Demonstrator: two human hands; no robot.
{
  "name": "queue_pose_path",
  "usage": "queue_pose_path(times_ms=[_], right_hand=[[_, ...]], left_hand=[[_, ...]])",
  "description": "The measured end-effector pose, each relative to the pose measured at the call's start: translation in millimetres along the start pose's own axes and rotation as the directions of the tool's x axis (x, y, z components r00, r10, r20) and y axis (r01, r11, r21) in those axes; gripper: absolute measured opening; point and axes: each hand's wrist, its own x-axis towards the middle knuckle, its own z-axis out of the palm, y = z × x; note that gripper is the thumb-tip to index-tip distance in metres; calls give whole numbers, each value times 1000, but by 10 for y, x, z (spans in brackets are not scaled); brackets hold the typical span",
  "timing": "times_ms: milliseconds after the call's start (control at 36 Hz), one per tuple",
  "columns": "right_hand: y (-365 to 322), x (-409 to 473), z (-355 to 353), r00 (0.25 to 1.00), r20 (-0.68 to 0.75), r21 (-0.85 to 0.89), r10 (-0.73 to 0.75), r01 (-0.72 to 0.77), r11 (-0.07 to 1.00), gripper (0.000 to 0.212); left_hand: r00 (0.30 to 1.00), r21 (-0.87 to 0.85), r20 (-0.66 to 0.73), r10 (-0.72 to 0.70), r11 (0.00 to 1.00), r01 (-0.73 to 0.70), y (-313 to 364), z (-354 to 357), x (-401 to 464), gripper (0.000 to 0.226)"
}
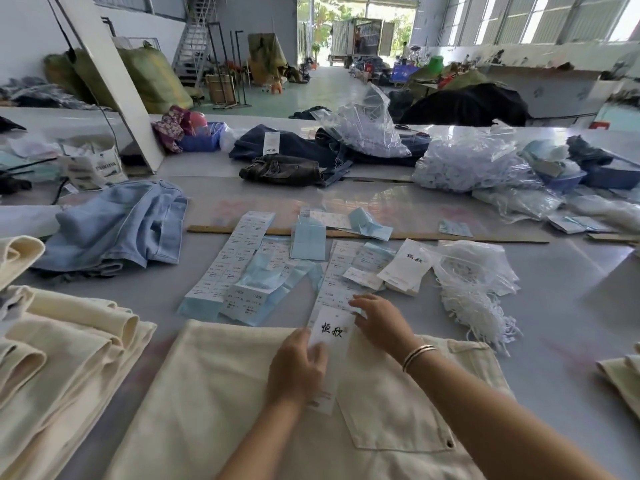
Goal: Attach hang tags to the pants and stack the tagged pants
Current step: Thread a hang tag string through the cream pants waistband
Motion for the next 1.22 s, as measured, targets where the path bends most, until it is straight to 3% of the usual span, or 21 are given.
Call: queue_pose_path(times_ms=[111, 278, 444, 528, 806, 861, 972, 1083, 1222], right_hand=[[-7, 110, 122, 997, 76, -17, 10, -9, 1000, 37], [10, 82, 207, 999, 42, -70, -32, 35, 997, 30], [37, 81, 248, 991, -16, -237, -132, 124, 964, 26], [46, 83, 274, 992, -60, -188, -110, 97, 977, 25], [-30, 160, 225, 981, -19, 199, 194, -186, 962, 19], [-42, 193, 222, 960, -20, 366, 278, -252, 896, 20], [-19, 243, 85, 883, -67, 692, 464, -294, 659, 21], [45, 188, -189, 782, -88, 928, 617, -160, 336, 12], [57, -174, -437, 734, 13, 999, 679, 12, -32, 11]], left_hand=[[988, 141, -92, 120, 984, -106, -28, 37, 11, 12], [957, 302, -39, 289, 916, -264, -17, 45, 8, 44], [955, 404, 100, 278, 866, -295, -82, 134, 56, 57], [960, 436, 183, 210, 858, -271, -105, 159, 77, 61], [969, 443, 189, 162, 866, -232, -82, 157, 91, 56], [969, 440, 185, 163, 868, -230, -79, 152, 91, 55], [972, 392, 186, 144, 896, -208, -51, 122, 81, 58], [983, 297, 132, 130, 941, -164, -59, 106, 91, 49], [997, -16, 36, 65, 998, -65, -44, 58, 83, 22]])
